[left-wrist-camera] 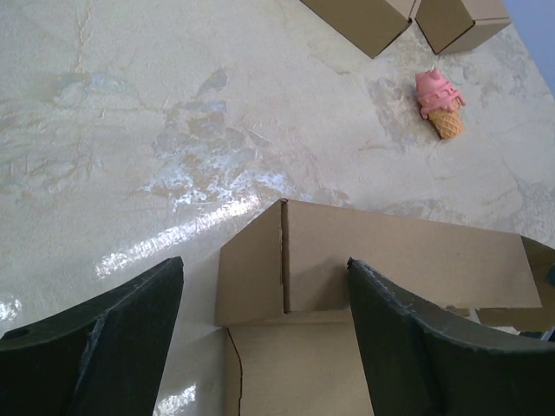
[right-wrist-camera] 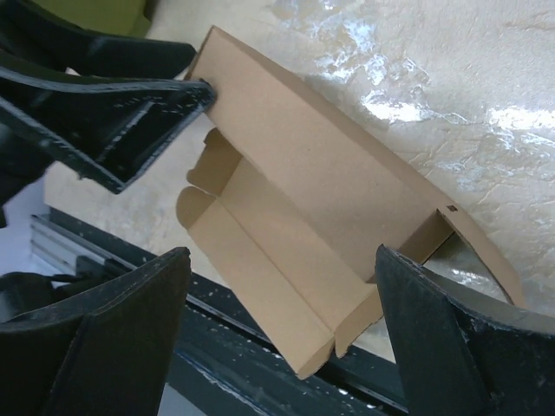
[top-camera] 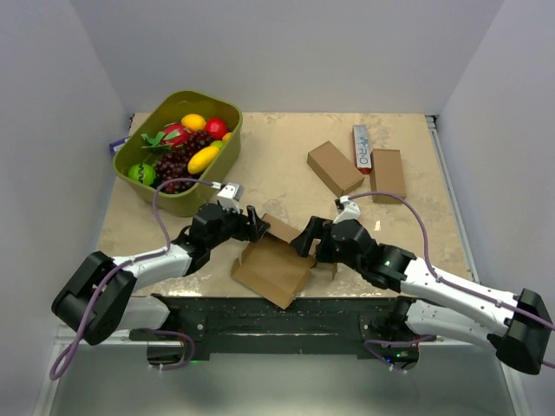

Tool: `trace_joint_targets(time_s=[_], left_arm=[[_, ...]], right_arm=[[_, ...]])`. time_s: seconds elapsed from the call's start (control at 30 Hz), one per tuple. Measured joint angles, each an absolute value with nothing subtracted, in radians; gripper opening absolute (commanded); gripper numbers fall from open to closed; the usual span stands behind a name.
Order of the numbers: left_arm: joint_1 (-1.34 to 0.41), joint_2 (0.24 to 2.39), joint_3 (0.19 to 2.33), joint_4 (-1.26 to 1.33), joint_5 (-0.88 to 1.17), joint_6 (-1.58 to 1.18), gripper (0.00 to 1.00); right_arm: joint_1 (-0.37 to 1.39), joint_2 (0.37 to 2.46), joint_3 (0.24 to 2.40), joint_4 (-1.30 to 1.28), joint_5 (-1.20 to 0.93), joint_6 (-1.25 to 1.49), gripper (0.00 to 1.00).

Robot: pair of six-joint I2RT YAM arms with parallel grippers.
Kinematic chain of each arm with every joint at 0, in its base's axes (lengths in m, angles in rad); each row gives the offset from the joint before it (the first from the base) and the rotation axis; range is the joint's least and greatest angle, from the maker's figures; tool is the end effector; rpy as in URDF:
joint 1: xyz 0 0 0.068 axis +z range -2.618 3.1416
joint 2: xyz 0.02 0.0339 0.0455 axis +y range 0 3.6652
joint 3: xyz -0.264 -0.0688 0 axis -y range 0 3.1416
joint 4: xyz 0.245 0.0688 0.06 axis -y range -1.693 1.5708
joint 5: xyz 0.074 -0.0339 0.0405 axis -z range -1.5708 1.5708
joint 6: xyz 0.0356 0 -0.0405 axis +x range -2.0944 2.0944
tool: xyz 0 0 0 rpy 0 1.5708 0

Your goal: Fold the paper box

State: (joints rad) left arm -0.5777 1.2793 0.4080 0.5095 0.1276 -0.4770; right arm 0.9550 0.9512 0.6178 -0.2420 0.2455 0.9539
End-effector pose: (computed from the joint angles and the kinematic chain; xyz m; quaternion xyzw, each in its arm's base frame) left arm 0.2070 -0.1403 0.1788 0.0775 0.8182 -0.3308 0.4637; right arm 0.1277 0.1655 0.2459 0.0580 0.8721 0.3244 0.3617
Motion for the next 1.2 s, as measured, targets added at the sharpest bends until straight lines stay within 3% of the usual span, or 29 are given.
trace_joint_targets(time_s=[0.47, 1.2], left_arm=[[-0.578, 1.330, 0.430, 0.553, 0.154, -0.476, 0.66], [-0.577, 1.262, 0.394, 0.536, 0.097, -0.476, 0.60]], right_arm=[[0.955, 0.897, 0.580, -0.271, 0.296, 1.023, 0.90], [0.884, 1.040, 0.435, 0.117, 0.296, 1.052, 0.69]])
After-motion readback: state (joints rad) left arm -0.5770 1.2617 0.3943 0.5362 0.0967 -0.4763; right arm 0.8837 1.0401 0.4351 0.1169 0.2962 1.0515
